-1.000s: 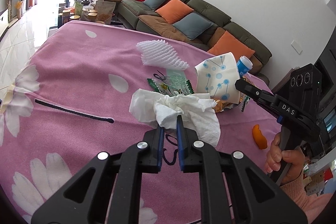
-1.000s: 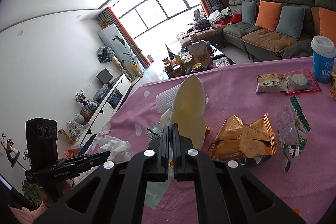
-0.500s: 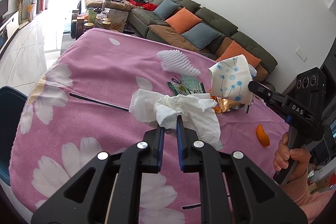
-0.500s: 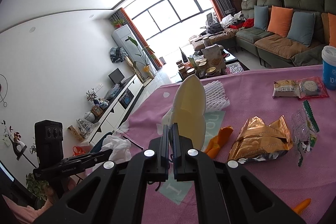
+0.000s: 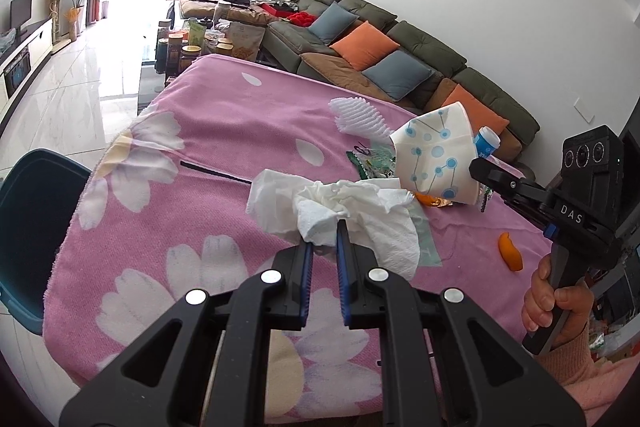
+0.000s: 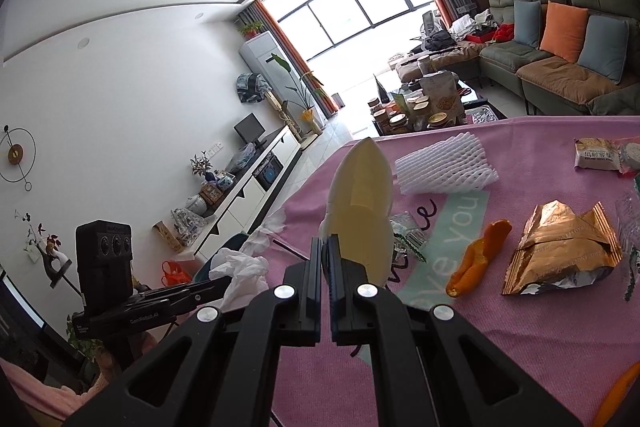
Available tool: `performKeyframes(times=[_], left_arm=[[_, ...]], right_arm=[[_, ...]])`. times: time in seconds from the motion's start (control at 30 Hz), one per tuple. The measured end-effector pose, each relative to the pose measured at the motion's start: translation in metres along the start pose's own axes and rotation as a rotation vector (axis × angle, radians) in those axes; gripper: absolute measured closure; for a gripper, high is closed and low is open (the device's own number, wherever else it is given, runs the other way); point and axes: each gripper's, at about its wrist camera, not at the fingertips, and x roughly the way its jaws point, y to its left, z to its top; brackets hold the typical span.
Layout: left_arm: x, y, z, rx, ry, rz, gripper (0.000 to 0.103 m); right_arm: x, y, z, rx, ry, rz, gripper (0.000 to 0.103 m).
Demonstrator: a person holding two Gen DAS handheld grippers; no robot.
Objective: Collect trash
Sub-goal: 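Lift the paper cup and tissue and carry them toward the teal bin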
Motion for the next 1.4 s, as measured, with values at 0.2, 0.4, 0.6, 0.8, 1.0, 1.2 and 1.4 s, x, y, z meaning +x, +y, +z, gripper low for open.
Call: performKeyframes(times=[0.2, 0.4, 0.6, 0.8, 1.0, 1.2, 1.4], left_arm=[[-0.012, 0.008, -0.006, -0.016, -0.006, 0.024, 0.092], [-0.024, 0.017, -0.01, -0.03, -0.016, 0.047, 0.092], [-0.037, 0.022, -0.013, -0.037, -0.03, 0.071, 0.092], [-0.051, 0.025, -0.016, -0.044, -0.044, 0.091, 0.092], [-0.064, 0.033, -0.018, -0.062, -0.061, 0.118, 0.092], [-0.081, 0.049, -0.021, -0.094, -0.086, 0.168, 0.092], [-0.096, 0.074, -0.021, -0.134, -0.104, 0.223, 0.092]], right_arm=[[0.012, 0.007, -0.002, -0.003, 0.019, 0.031, 0.101], [0.023, 0.015, -0.003, -0.012, 0.04, 0.054, 0.101], [0.034, 0.02, -0.003, -0.016, 0.059, 0.081, 0.101], [0.044, 0.028, -0.004, -0.026, 0.079, 0.109, 0.101], [0.057, 0.041, -0.003, -0.046, 0.098, 0.141, 0.101], [0.074, 0.054, -0.002, -0.064, 0.124, 0.179, 0.101], [0.093, 0.072, -0.001, -0.09, 0.158, 0.22, 0.101]])
